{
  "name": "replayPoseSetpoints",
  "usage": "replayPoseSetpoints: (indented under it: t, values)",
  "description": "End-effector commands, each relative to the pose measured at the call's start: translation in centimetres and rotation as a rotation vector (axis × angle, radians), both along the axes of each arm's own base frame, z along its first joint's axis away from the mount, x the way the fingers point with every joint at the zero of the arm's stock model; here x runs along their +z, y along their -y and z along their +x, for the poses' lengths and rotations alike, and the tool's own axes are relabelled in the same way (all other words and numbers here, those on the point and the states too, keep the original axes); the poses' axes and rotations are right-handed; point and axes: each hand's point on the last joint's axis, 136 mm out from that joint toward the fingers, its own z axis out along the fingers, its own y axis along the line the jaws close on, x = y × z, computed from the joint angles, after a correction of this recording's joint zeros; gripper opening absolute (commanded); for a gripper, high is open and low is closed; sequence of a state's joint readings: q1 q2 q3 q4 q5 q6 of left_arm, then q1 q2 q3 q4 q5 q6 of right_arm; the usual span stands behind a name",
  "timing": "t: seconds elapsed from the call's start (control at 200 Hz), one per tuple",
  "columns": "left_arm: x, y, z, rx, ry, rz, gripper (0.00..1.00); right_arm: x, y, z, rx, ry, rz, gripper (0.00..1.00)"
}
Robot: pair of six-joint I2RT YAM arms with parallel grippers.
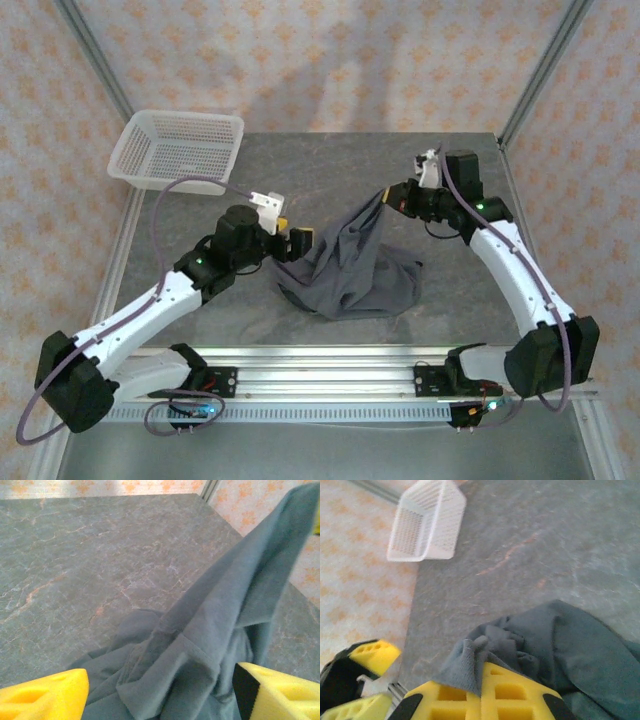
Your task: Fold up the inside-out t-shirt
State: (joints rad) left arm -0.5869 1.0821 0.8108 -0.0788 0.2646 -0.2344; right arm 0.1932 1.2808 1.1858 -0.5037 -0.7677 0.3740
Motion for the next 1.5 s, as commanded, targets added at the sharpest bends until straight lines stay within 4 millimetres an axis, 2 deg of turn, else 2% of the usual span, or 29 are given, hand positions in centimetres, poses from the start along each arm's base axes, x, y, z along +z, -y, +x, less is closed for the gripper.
replayPoseSetpoints:
  t: [0.0, 0.035, 0.065, 0.12, 0.16, 0.19, 0.22, 0.27, 0.32, 0.365, 0.415, 0.47, 0.505, 0.545, 0.611, 0.636, 0.691, 0.741, 0.786, 0.821, 0.931, 0.996, 1.081, 1.181, 1.261, 1.346, 1.406, 1.446, 1.496]
  values:
    - [1.3, -0.7, -0.2, 0.016, 0.049, -0.022, 0.82, 1.5, 5.0, 1.4, -0.266, -0.007, 0.068, 0.0]
    - [1.1, -1.2, 0.0, 0.039, 0.044, -0.018, 0.83, 1.2, 6.9, 2.0, -0.355, -0.006, 0.084, 0.0]
    - [1.0, -1.6, 0.1, 0.057, 0.039, -0.016, 0.83, 1.9, 9.0, 1.6, -0.452, 0.026, 0.074, 0.0]
    - [0.6, -2.1, 0.4, 0.086, 0.022, -0.012, 0.83, 0.9, 12.1, 0.6, -0.595, 0.027, -0.032, 0.0]
    - [0.4, -2.3, 0.6, 0.099, 0.011, -0.013, 0.83, -0.6, 13.0, -0.3, -0.61, 0.021, -0.118, 0.0]
    - [0.3, -2.4, 0.7, 0.104, 0.007, -0.012, 0.83, -2.0, 12.8, -1.0, -0.586, 0.003, -0.152, 0.0]
    - [0.2, -2.5, 0.7, 0.108, 0.005, -0.012, 0.83, -3.4, 11.1, -1.8, -0.491, -0.007, -0.14, 0.0]
    - [0.1, -2.6, 0.7, 0.11, 0.004, -0.009, 0.82, -5.0, 4.9, -4.0, -0.193, 0.014, -0.042, 0.0]
    - [-0.1, -2.7, 0.8, 0.117, 0.004, -0.008, 0.82, -6.1, -1.6, -8.3, 0.124, 0.005, 0.084, 0.0]
    - [-0.2, -2.7, 1.0, 0.124, 0.007, -0.009, 0.82, -7.5, -5.5, -12.5, 0.319, -0.025, 0.113, 0.01]
    - [-0.3, -2.7, 1.2, 0.132, 0.01, -0.01, 0.82, -9.3, -7.5, -15.7, 0.416, -0.051, 0.07, 0.02]
    - [-0.3, -2.6, 1.6, 0.135, 0.009, -0.011, 0.82, -11.3, -8.0, -17.7, 0.448, -0.101, 0.012, 0.06]
    - [-0.2, -2.5, 1.8, 0.136, 0.006, -0.01, 0.81, -12.1, -7.6, -18.1, 0.446, -0.141, -0.02, 0.16]
    - [-0.1, -2.3, 2.0, 0.131, -0.001, -0.01, 0.81, -12.0, -7.0, -18.5, 0.45, -0.16, -0.059, 0.31]
    - [-0.1, -2.0, 2.0, 0.12, -0.013, -0.017, 0.81, -10.6, -5.1, -17.1, 0.366, -0.092, -0.177, 0.41]
    - [-0.1, -1.8, 2.0, 0.114, -0.016, -0.022, 0.81, -9.9, -3.8, -15.6, 0.274, -0.046, -0.235, 0.47]
    - [-0.3, -1.6, 1.9, 0.106, -0.025, -0.036, 0.81, -7.9, -1.2, -12.6, 0.09, 0.044, -0.273, 0.68]
    - [-0.5, -0.9, 1.8, 0.074, -0.043, -0.052, 0.81, -6.3, 0.6, -10.0, -0.06, 0.092, -0.224, 0.75]
    - [-0.6, 0.2, 1.5, 0.019, -0.069, -0.073, 0.81, -6.4, 1.7, -8.0, -0.15, 0.077, -0.187, 0.76]
    - [-0.9, 1.3, 1.3, -0.03, -0.103, -0.09, 0.81, -7.3, 2.6, -6.8, -0.201, 0.032, -0.207, 0.77]
    - [-2.4, 4.7, 1.1, -0.127, -0.218, -0.084, 0.8, -11.2, 5.8, -3.7, -0.347, -0.126, -0.45, 0.76]
    - [-4.3, 5.6, 1.2, -0.116, -0.275, 0.002, 0.8, -13.6, 4.8, -2.0, -0.298, -0.189, -0.476, 0.75]
    - [-7.1, 4.8, 2.4, -0.026, -0.335, 0.098, 0.8, -15.3, 2.2, -0.1, -0.202, -0.239, -0.444, 0.75]
    - [-9.1, 4.4, 3.2, 0.015, -0.355, 0.114, 0.81, -17.6, -1.1, 1.5, -0.093, -0.332, -0.367, 0.75]
    - [-11.8, 3.8, 3.6, 0.04, -0.404, 0.181, 0.81, -19.3, -3.4, 2.1, -0.021, -0.406, -0.303, 0.77]
    - [-15.0, 3.0, 3.1, 0.05, -0.482, 0.249, 0.76, -21.0, -5.7, 1.5, 0.072, -0.472, -0.313, 0.7]
    - [-16.9, 3.0, 2.2, 0.036, -0.53, 0.249, 0.64, -22.0, -6.7, 0.9, 0.104, -0.478, -0.358, 0.63]
    - [-17.9, 3.3, 1.6, 0.016, -0.554, 0.228, 0.47, -22.3, -7.2, 0.7, 0.11, -0.479, -0.368, 0.58]
    - [-18.5, 3.9, 0.8, -0.018, -0.566, 0.18, 0.15, -22.3, -7.8, 0.9, 0.111, -0.471, -0.347, 0.31]
